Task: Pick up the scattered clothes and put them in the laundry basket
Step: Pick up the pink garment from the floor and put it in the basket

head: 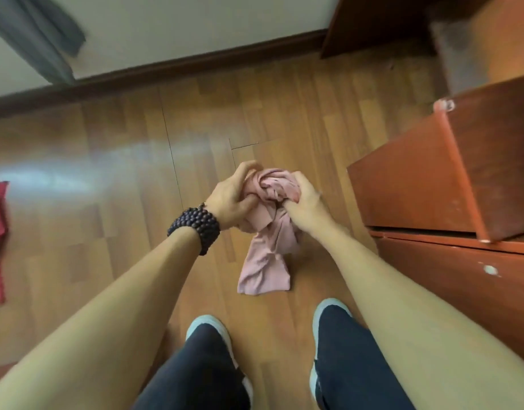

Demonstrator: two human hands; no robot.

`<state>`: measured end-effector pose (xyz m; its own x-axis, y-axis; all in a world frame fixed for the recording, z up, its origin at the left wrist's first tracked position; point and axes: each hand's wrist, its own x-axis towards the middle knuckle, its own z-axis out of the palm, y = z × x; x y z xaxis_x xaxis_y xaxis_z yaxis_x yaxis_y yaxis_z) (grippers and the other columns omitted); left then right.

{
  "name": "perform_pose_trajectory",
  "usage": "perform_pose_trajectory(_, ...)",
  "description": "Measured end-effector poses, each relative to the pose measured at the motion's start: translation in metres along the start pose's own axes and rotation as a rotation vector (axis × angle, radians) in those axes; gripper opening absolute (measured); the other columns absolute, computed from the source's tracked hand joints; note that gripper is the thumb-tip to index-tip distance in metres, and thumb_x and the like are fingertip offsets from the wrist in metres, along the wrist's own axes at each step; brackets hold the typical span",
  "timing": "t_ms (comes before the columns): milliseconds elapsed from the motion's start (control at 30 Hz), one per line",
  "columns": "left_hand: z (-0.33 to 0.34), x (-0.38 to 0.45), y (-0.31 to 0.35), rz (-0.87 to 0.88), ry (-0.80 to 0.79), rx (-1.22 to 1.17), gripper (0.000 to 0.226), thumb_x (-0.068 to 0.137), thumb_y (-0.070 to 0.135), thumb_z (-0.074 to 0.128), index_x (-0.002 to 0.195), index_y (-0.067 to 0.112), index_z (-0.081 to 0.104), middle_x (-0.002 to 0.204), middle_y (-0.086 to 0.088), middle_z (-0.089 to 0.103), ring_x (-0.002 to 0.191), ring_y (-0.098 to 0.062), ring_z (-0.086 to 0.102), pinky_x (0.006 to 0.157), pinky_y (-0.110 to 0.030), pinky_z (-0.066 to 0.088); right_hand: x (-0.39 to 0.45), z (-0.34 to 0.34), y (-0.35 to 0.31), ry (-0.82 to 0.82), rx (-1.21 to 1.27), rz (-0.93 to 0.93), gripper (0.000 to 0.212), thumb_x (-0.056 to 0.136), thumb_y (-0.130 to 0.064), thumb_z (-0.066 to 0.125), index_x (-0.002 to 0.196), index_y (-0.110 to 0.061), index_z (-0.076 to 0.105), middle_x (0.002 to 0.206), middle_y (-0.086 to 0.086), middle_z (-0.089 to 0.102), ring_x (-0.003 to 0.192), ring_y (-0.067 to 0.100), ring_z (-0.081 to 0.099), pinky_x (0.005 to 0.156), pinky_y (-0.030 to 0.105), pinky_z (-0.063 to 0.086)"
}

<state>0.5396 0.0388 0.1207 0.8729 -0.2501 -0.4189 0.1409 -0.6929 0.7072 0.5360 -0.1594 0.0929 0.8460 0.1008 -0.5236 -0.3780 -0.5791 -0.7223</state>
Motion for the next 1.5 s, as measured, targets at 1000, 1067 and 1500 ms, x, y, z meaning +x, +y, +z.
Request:
perform_pose_trajectory(1000, -0.198, -0.426, 0.676, 0.807, -0.117, -0.336, 0.023, 0.098, 0.038, 0.049, 0.117, 0.034, 0.061, 0.115, 0.016, 0.067, 0.109, -0.005, 0.063, 0.095, -0.041, 0.055, -0.685, -0.358, -0.403, 1.185, 0.581, -0.136, 0.031, 0.103, -0.023, 0.063, 0.132, -0.028, 0.07, 0.143, -0.007, 0.061, 0.132, 0.012, 0.059, 0.11, 0.04, 0.054)
perform_pose_trajectory(1067, -0.175, -0.449, 0.691, 0.848, -0.184, -0.332, 0.023, 0.097, 0.04, 0.053, 0.117, 0.033, 0.063, 0.113, 0.015, 0.068, 0.106, -0.007, 0.065, 0.093, -0.042, 0.056, -0.721, -0.357, -0.387, 1.26, 0.597, -0.105, 0.029, 0.102, -0.023, 0.064, 0.13, -0.029, 0.07, 0.144, -0.006, 0.061, 0.131, 0.012, 0.059, 0.108, 0.036, 0.055)
perform_pose_trajectory(1500, 0.068, -0.695, 0.746, 1.022, -0.826, -0.257, 0.021, 0.091, 0.037, 0.052, 0.106, 0.042, 0.066, 0.091, 0.011, 0.075, 0.083, -0.015, 0.073, 0.066, -0.043, 0.06, -1.024, -0.268, -0.234, 1.813, 0.706, 0.117, 0.03, 0.1, -0.01, 0.059, 0.122, -0.023, 0.074, 0.131, 0.004, 0.066, 0.124, 0.02, 0.065, 0.106, 0.05, 0.054)
